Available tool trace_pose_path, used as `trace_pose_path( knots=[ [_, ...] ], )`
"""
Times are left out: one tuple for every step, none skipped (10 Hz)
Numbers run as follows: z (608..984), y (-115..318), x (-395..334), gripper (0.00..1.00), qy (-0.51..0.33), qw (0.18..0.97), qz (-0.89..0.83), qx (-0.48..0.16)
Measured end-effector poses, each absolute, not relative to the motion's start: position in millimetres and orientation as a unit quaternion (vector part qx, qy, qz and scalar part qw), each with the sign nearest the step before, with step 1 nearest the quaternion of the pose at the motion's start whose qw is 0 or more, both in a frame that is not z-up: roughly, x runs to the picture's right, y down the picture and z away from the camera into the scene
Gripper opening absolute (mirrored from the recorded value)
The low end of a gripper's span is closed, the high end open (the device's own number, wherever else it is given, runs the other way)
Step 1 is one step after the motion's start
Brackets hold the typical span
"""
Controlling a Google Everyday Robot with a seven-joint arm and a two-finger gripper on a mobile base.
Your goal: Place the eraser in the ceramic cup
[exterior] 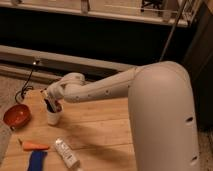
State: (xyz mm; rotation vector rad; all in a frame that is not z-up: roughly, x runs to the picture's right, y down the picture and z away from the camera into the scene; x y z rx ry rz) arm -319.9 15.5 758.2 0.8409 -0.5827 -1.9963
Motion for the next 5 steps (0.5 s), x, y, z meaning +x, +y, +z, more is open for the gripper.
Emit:
trace_pose_path(
  knots=[
    [758.9, 19.6, -319.8, 0.0, -0.237, 0.434, -0.802, 0.336],
    [758.8, 21.4, -320.5, 0.0, -0.239, 0.434, -0.802, 0.335],
    [758.5, 23.1, -321.5, 0.0, -0.24, 0.433, -0.802, 0.335],
    [757.0, 25.7, -324.6, 0.0, -0.243, 0.431, -0.802, 0.335],
    [755.6, 28.5, -328.7, 0.0, -0.244, 0.427, -0.803, 0.336]
  ],
)
